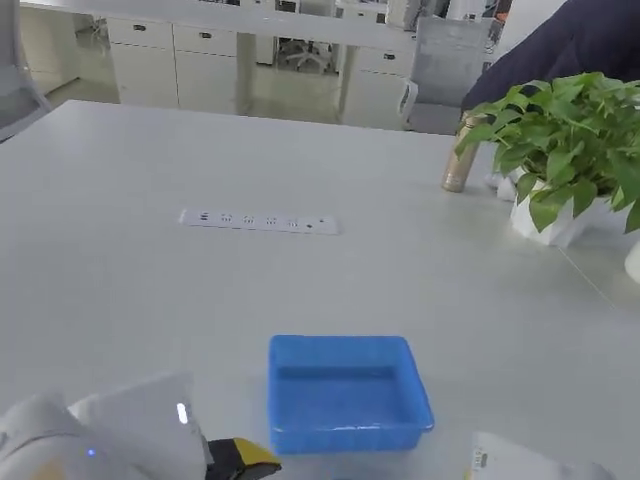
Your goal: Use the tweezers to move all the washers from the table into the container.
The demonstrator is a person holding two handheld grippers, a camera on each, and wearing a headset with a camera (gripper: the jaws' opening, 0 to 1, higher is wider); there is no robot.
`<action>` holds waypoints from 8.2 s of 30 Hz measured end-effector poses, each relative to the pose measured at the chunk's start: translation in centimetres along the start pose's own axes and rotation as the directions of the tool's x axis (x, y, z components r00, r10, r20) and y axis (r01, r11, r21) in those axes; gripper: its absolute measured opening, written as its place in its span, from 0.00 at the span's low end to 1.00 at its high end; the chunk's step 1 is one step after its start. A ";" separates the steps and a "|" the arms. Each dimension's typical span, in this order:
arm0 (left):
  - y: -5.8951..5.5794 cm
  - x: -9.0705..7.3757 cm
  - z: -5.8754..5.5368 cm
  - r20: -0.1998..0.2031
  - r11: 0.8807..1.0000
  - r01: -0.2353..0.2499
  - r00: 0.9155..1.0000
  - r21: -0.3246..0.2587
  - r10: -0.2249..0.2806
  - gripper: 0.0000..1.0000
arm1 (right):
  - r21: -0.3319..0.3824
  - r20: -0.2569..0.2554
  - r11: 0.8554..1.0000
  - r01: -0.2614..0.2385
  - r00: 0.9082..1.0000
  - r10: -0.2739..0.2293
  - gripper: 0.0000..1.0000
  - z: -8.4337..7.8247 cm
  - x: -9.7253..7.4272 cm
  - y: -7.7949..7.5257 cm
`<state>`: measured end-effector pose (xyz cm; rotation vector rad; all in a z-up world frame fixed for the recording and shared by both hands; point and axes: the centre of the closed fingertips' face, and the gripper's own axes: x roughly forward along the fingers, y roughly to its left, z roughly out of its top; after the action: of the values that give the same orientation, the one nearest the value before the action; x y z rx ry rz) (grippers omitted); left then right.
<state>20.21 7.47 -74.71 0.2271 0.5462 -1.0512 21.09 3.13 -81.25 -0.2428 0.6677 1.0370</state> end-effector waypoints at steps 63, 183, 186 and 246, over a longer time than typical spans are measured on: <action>0.6 0.5 -1.2 0.206 0.967 -0.240 0.945 -0.089 0.254 0.89 | 0.127 0.067 0.966 0.227 0.969 -0.237 0.02 6.3 -3.3 -12.6; -0.1 0.9 -1.7 0.188 0.976 -0.196 0.959 -0.096 0.211 0.79 | -0.009 -0.094 0.999 0.041 0.995 -0.041 0.03 0.5 -0.4 -2.5; -0.1 0.9 -1.6 0.189 0.976 -0.195 0.959 -0.096 0.210 0.79 | 0.002 -0.088 0.999 0.046 0.995 -0.046 0.03 0.6 -0.4 -2.7; -0.5 1.1 -1.9 0.176 0.981 -0.171 0.967 -0.091 0.185 0.78 | 0.150 -0.001 0.985 0.087 0.996 -0.088 0.03 6.9 -4.0 -12.1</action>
<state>19.58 7.19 -76.91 0.1091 0.3895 -0.8645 32.78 -2.46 -74.82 -0.1368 0.7206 0.8988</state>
